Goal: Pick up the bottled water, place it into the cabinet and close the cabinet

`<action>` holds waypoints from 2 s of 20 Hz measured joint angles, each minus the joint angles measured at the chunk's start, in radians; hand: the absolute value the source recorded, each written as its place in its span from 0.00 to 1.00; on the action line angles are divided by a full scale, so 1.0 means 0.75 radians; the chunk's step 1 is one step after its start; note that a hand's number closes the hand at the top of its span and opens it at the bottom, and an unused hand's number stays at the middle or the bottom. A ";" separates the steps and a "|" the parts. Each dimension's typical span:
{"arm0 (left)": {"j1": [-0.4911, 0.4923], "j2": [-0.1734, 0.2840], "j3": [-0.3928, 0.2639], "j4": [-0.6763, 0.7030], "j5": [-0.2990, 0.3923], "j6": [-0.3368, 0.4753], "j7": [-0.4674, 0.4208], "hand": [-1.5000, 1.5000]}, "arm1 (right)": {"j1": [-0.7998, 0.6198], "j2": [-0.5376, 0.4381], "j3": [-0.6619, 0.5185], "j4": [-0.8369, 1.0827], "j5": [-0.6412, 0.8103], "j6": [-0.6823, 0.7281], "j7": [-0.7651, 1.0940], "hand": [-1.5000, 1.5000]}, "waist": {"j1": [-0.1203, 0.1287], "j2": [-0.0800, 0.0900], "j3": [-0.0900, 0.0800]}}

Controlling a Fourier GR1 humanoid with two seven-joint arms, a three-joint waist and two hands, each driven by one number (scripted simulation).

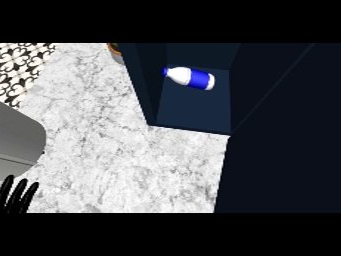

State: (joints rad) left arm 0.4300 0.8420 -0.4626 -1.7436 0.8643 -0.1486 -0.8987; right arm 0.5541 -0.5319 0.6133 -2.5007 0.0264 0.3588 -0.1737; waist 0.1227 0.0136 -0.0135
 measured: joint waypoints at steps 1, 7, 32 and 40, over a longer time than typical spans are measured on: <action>0.006 0.013 0.009 0.001 0.002 -0.012 -0.004 0.00 | -0.036 -0.003 -0.002 0.000 -0.002 0.003 0.018 1.00 | 0.007 0.000 -0.001; 0.015 0.067 0.049 0.013 0.014 -0.074 -0.014 0.00 | -0.213 0.003 0.009 0.012 -0.020 0.026 0.114 1.00 | 0.041 0.010 -0.007; 0.015 0.172 0.172 0.005 0.083 -0.159 0.021 0.00 | -0.553 0.320 -0.003 0.317 -0.484 0.058 0.440 1.00 | 0.109 0.035 -0.011; 0.038 0.178 0.204 0.021 0.119 -0.170 0.034 0.00 | -0.849 0.511 -0.213 0.621 -0.535 -0.088 0.531 1.00 | 0.057 0.016 -0.003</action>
State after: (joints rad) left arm 0.4588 0.9758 -0.3092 -1.7281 0.9538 -0.2761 -0.8733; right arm -0.0824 -0.1485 0.4535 -2.0352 -0.3746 0.2930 0.2245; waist 0.1657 0.0255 -0.0157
